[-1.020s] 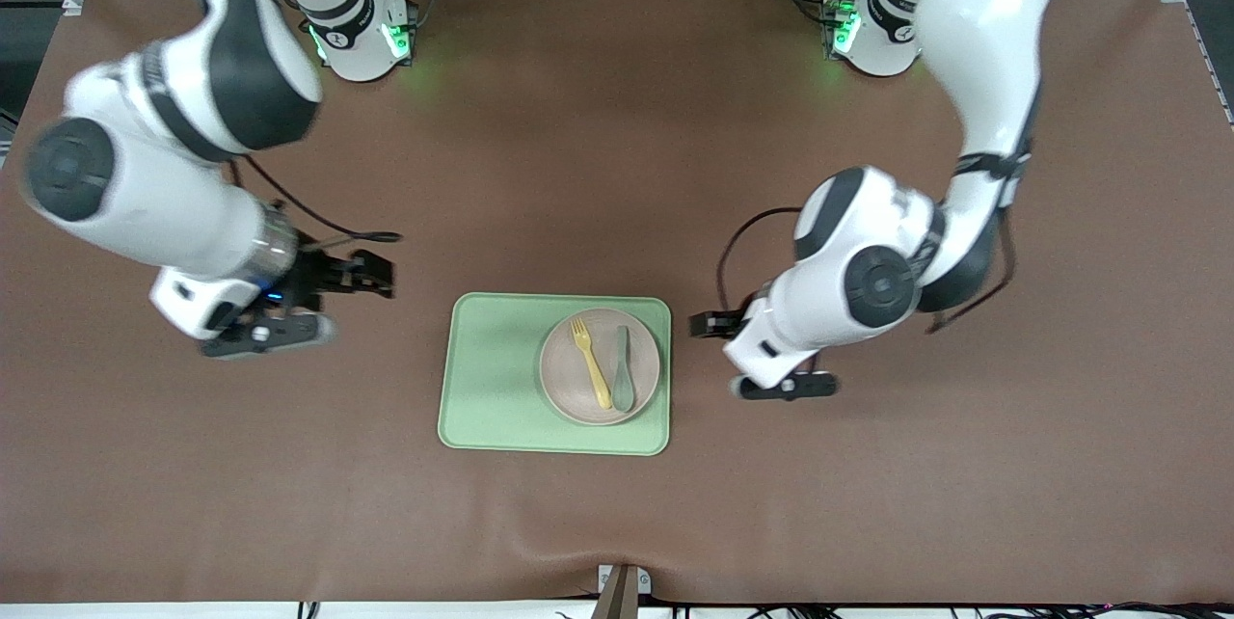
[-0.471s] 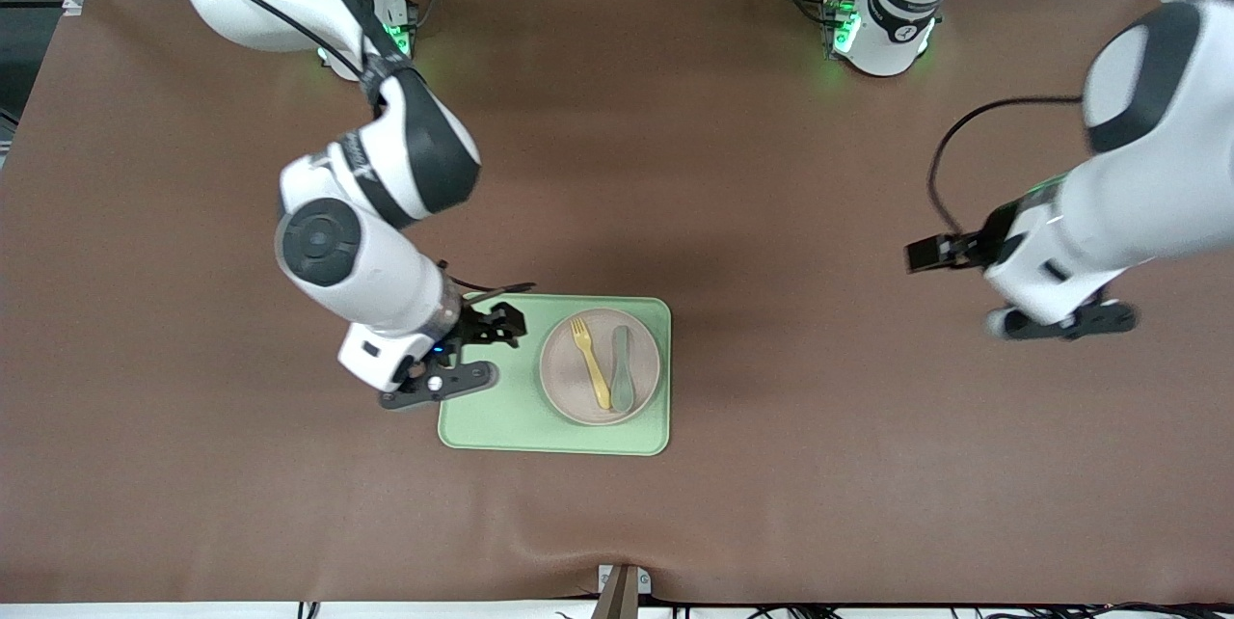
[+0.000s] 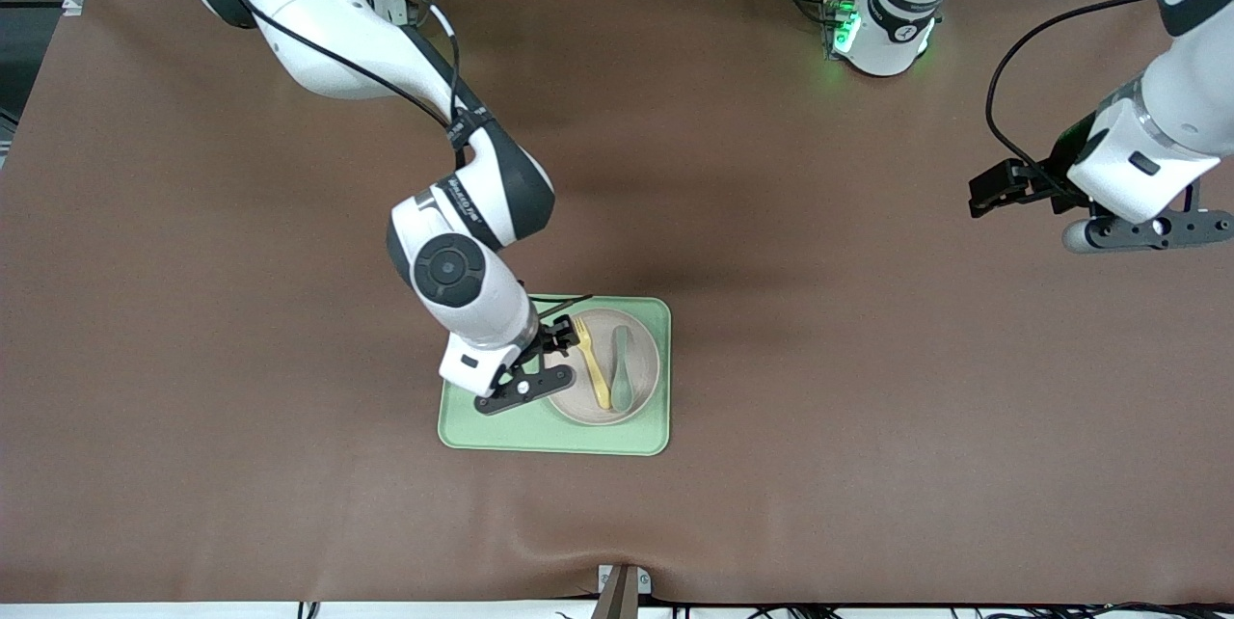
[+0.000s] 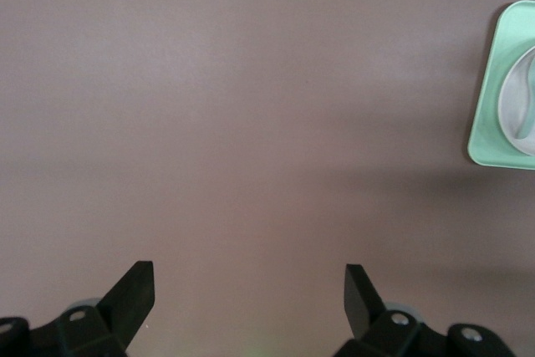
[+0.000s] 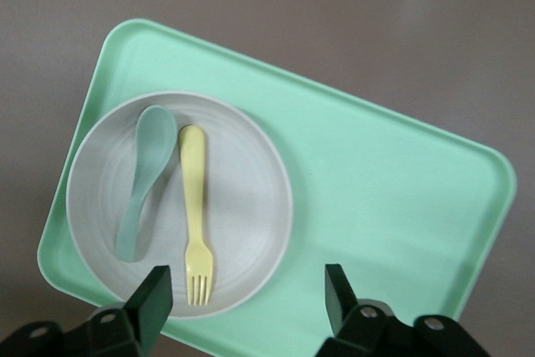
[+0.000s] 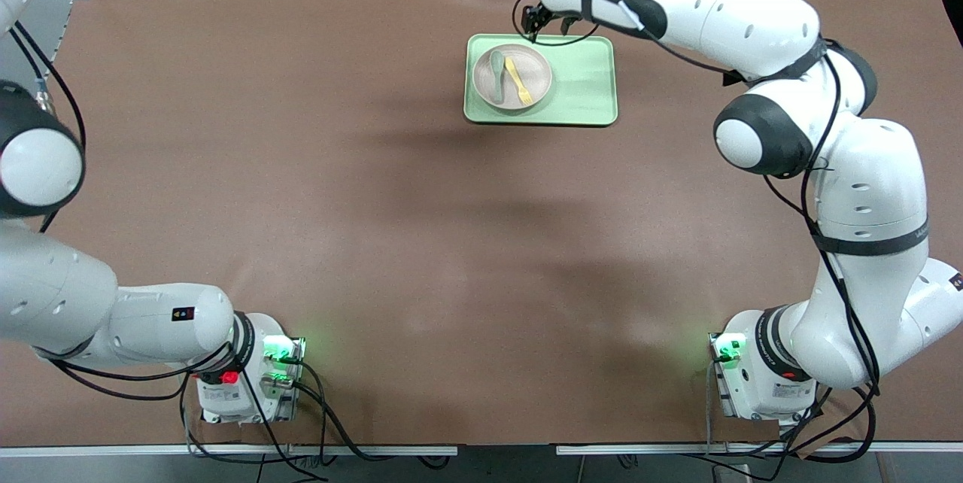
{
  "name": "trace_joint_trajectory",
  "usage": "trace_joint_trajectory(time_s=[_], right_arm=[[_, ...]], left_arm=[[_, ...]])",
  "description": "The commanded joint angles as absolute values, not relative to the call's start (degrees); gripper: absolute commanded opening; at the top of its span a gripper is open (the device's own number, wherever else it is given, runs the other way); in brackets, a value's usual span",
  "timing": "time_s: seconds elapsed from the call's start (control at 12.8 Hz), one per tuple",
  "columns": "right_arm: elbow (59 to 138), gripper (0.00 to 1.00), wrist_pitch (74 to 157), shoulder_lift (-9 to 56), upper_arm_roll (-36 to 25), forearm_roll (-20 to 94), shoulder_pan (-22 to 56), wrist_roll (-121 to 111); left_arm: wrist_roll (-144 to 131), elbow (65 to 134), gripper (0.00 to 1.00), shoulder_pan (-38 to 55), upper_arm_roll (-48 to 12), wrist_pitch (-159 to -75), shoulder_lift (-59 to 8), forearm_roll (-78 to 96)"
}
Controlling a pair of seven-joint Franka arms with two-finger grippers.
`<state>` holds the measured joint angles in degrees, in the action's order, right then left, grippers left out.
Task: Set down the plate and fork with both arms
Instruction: 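Withdraw the left gripper while the right gripper moves over the plate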
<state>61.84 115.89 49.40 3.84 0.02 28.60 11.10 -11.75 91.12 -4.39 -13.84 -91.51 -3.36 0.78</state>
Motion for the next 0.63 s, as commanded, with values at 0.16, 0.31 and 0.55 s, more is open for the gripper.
trace_joint_trajectory(time_s=[0.16,0.31,0.55], right_arm=[[58.8,0.7,119.17,54.66,2.9,-2.81,31.81,13.17],[59.06,0.7,121.45,56.07,0.98,-2.81,33.48,14.06],[59.15,0.57,124.01,58.09,0.26,-2.81,34.19,14.24]], left_arm=[[-9.32,95.72,1.0,-5.8,-13.89,-94.13,0.7,-0.17],[-10.19,94.22,1.0,-5.8,-13.71,-93.61,0.79,-0.35],[-9.76,90.18,1.0,-5.89,-13.54,-90.62,0.53,-0.44]])
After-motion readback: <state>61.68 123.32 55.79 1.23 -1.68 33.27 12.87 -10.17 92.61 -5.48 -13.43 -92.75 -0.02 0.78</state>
